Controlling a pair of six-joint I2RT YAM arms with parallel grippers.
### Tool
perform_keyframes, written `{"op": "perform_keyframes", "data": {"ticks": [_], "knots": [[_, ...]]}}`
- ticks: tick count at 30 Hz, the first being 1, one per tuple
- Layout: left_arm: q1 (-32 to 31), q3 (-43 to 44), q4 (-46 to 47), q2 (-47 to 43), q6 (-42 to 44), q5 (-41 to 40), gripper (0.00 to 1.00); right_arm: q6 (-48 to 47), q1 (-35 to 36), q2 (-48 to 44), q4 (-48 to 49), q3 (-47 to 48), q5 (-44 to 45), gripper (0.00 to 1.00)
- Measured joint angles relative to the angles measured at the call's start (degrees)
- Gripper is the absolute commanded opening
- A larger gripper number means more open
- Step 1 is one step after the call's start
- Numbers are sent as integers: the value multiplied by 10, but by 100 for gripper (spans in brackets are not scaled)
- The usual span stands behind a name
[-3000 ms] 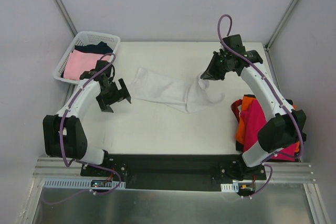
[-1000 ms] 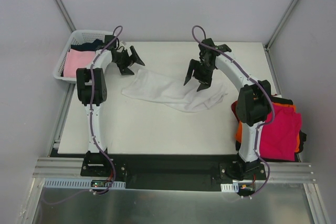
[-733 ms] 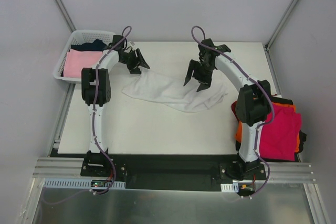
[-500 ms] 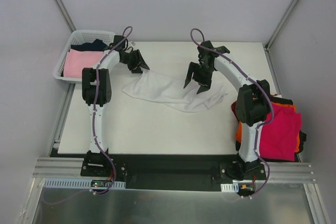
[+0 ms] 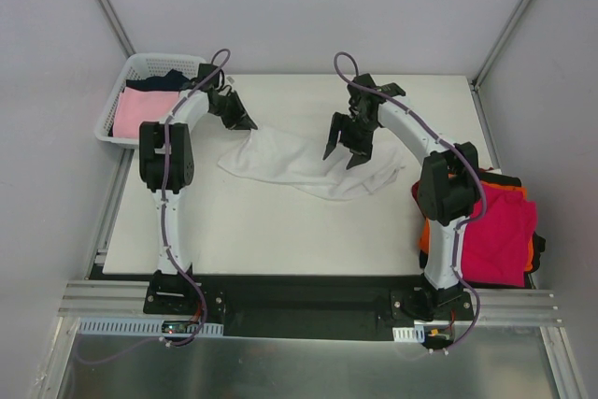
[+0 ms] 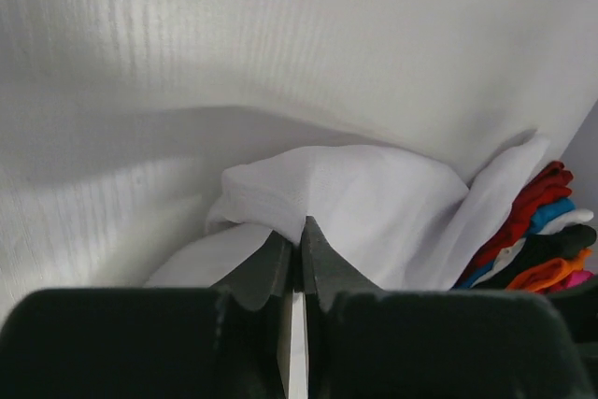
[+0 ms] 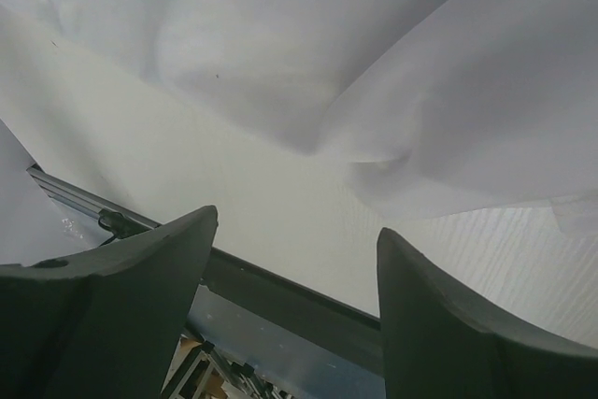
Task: Fold and stack the t-shirts
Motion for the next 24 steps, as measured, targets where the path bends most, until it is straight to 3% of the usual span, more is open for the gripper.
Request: {"op": "perform_keyframes", "data": {"ticks": [6,12,18,24], "knots": [[-2,-2,-2,-79,-21,1,4,-9,0,-2,8,-26,0,74],[-13,-2,-1,-164,-48,2,5,9,-8,-39,58,-136,-19,74],[-24,-4,-2,-246,-76,1,5,14,-10,-77,106,-180,-20,74],[-31,-55,-3,-359,-93,-15,7,10,-9,-110,135,-210,-9,75]]}}
